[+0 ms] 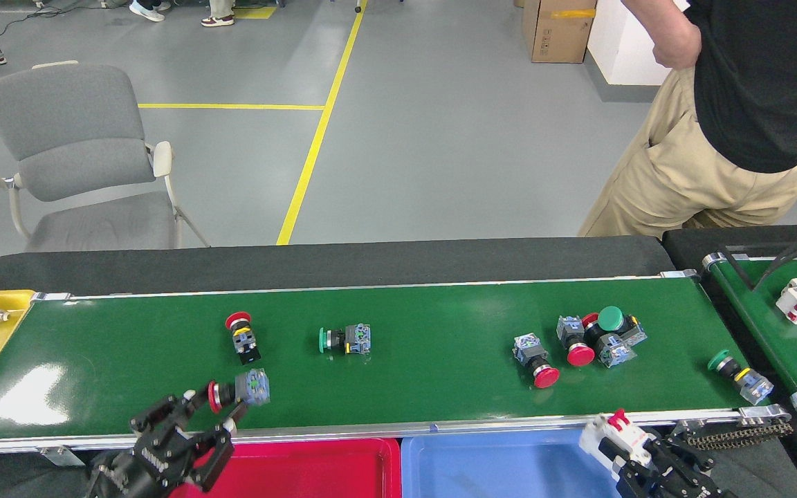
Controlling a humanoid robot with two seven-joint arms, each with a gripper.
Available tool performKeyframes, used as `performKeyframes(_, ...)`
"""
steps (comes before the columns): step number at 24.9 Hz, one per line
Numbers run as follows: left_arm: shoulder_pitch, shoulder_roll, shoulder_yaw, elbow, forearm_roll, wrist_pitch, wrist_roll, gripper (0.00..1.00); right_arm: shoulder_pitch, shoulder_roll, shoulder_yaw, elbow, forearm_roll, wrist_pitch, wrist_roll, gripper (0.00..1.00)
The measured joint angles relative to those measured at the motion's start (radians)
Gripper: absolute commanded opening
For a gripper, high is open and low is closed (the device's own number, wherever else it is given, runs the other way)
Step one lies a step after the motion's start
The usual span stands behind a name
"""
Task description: Pick switch part from conveyor to tray
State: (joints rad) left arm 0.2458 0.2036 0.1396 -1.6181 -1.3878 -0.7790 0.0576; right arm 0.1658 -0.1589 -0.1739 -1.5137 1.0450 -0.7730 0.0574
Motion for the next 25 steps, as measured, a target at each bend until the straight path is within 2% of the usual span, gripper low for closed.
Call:
performKeyframes(1, 0.018, -0.021, -0.002, -0.011, 0.0, -0.001, -0.001, 1.0, 0.0, 0.027, 0.0, -0.03, 0.007, 0.017, 0.011, 0.98)
performKeyframes(4, 0.024, -0.044, 0.003, -0.023, 0.0, -0.002, -0.004, 1.0, -0.004, 0.077, 0.0, -0.113, 0.054, 0.205, 0.025, 0.96)
performKeyframes(6, 0.023, -0.059, 0.023, -0.024, 0.001, -0.002, -0.004, 1.0, -0.006, 0.104, 0.002, -0.133, 0.109, 0.3, 0.028, 0.96)
performKeyframes(8, 0.023, -0.104, 0.084, -0.024, 0.001, 0.004, -0.004, 1.0, -0.006, 0.135, 0.011, -0.141, 0.182, 0.355, 0.03, 0.96)
performKeyframes(10, 0.022, -0.132, 0.151, -0.018, 0.001, 0.109, -0.004, 1.0, -0.006, 0.163, 0.036, -0.142, 0.241, 0.382, 0.032, 0.96)
performKeyframes(12, 0.017, -0.133, 0.228, 0.001, 0.0, 0.215, -0.007, 1.0, -0.006, 0.189, 0.082, -0.143, 0.302, 0.401, 0.033, 0.96)
performKeyframes(16, 0.03, -0.115, 0.341, 0.029, -0.001, 0.306, 0.0, 1.0, -0.019, 0.211, 0.225, -0.142, 0.407, 0.468, 0.034, 0.96)
performKeyframes(20, 0.037, -0.115, 0.347, 0.029, -0.003, 0.322, 0.003, 1.0, -0.088, 0.212, 0.373, -0.114, 0.434, 0.593, 0.05, 0.98)
performKeyframes(25, -0.056, -0.073, 0.304, 0.04, -0.034, 0.335, -0.01, 1.0, -0.237, 0.212, 0.486, 0.032, 0.447, 0.708, 0.059, 0.98)
